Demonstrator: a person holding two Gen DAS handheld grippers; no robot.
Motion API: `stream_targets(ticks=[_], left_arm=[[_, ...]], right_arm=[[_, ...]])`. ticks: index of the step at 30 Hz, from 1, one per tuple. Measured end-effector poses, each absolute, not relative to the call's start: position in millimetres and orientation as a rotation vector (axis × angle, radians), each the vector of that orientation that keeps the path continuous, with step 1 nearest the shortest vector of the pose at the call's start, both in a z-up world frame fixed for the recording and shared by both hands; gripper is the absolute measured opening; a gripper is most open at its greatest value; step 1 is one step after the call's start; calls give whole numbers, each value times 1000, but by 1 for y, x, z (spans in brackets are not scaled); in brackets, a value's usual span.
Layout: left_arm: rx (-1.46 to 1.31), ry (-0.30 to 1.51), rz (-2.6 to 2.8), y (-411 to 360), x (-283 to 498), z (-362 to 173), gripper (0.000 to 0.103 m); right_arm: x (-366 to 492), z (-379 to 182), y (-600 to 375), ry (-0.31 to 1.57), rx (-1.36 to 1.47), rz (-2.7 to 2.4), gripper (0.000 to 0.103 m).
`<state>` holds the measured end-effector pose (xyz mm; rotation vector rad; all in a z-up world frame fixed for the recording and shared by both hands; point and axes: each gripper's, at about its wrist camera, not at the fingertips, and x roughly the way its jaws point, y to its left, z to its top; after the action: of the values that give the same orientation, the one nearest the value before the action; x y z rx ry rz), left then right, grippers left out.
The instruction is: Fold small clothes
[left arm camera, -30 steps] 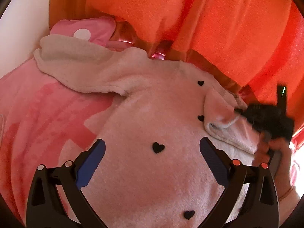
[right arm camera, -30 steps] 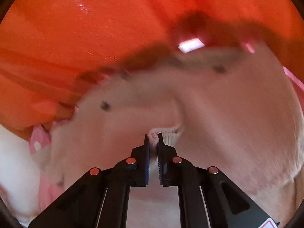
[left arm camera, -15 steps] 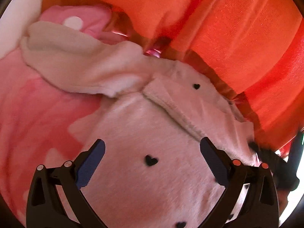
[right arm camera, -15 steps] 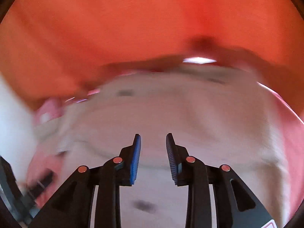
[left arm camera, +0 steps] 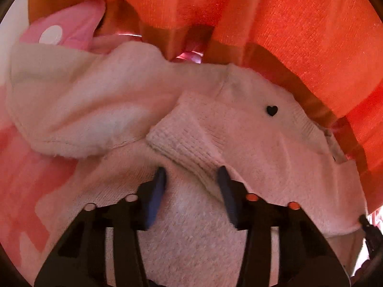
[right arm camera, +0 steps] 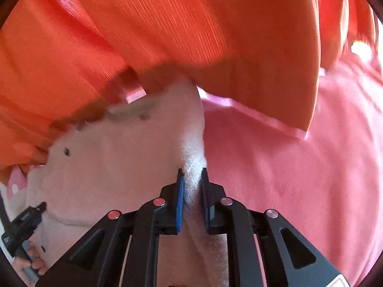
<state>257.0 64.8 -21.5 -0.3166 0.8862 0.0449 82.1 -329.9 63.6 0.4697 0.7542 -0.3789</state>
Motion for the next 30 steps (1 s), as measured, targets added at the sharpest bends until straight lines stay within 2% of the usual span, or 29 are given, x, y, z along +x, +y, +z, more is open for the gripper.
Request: stream_targets(ticks=[3, 6, 7, 9, 10, 11, 14, 18, 21, 24, 25, 26, 27, 28, 30], left_arm=[[-322, 878, 20, 72, 254, -26, 39], [-375, 872, -8, 92, 242, -16, 39], [-427, 852, -25, 108, 236, -10, 43], [-490, 798, -6, 145, 224, 5, 62], [-502, 765, 49, 170, 217, 13, 76], [-509, 745, 88, 188, 212, 17, 84], [-534, 724, 246, 268, 204, 22, 87], [-724, 749, 432, 378, 205, 0, 87], [-816, 784, 447, 417, 219, -20, 86], [-809, 769, 449, 424, 233, -22, 86], [-793, 765, 446, 423, 238, -22, 85], [-763, 770, 452, 420, 244, -21, 72], [-721, 770, 412, 416, 252, -19, 53], [-726, 796, 347, 415, 259, -22, 14], [-749, 782, 328, 411, 259, -18, 10]], right_arm=[[80, 25, -348, 842, 531, -449, 9], [78, 53, -326, 839, 415, -494, 11], [74, 68, -315, 814, 390, -505, 12], [61, 100, -281, 763, 369, -458, 22], [50, 107, -271, 763, 371, -424, 23], [44, 113, -256, 767, 369, -389, 27], [17, 117, -201, 779, 271, -292, 33], [11, 106, -130, 801, 92, -210, 40], [8, 98, -103, 797, 16, -141, 43], [12, 84, -92, 822, -13, -122, 46], [12, 79, -89, 841, -18, -117, 46], [14, 72, -87, 860, -22, -118, 46], [15, 69, -86, 868, -20, -123, 46], [17, 67, -87, 877, -14, -126, 46], [16, 69, -90, 871, 3, -133, 46]])
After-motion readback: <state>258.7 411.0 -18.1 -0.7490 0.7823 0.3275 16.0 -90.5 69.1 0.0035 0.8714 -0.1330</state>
